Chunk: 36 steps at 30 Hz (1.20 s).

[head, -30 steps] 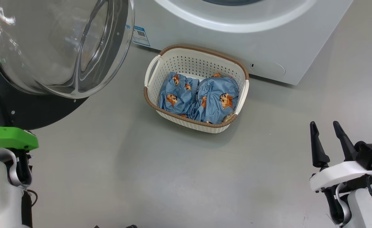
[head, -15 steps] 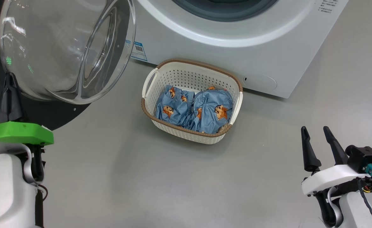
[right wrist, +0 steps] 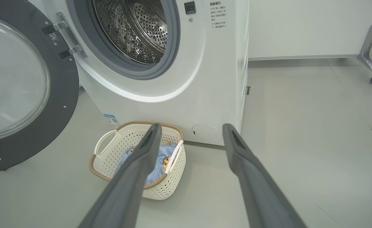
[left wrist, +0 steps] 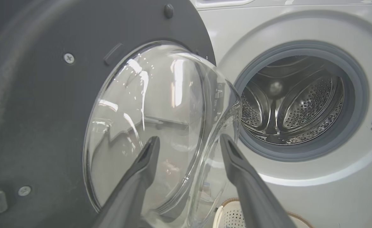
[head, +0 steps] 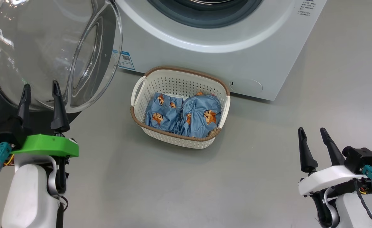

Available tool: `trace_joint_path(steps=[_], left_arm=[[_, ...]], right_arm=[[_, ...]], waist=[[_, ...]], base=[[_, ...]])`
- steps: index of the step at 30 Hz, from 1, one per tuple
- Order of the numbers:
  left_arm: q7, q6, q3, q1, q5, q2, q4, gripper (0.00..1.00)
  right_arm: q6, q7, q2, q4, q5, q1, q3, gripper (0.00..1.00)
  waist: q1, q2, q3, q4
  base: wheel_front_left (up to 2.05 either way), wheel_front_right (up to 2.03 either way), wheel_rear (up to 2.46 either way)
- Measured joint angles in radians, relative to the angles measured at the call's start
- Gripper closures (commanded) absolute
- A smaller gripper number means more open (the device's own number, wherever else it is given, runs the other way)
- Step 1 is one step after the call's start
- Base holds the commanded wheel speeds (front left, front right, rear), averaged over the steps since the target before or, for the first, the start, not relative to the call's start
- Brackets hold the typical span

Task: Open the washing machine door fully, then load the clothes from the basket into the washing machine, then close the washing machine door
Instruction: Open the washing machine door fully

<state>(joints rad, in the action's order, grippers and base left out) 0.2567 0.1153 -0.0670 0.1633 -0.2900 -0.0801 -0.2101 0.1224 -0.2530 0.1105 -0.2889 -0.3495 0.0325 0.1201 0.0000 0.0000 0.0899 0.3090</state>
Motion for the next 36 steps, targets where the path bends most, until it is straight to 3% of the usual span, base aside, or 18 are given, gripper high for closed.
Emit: trace_joint_path(steps=[19, 36], left_arm=[[0.000, 0.009, 0.066, -0.131, 0.026, 0.005, 0.062, 0.00], [0.000, 0.009, 0.054, -0.186, 0.030, 0.008, 0.058, 0.00]], right_arm=[[0.000, 0.000, -0.016, 0.040, -0.003, -0.003, 0.004, 0.00], [0.000, 0.000, -0.015, 0.085, 0.039, -0.001, -0.050, 0.00]], waist=[[0.0000, 0.0000, -0.018, -0.139], [0.0000, 0.0000, -0.038, -0.281]], base=[[0.00, 0.00, 0.00], [0.00, 0.00, 0.00]])
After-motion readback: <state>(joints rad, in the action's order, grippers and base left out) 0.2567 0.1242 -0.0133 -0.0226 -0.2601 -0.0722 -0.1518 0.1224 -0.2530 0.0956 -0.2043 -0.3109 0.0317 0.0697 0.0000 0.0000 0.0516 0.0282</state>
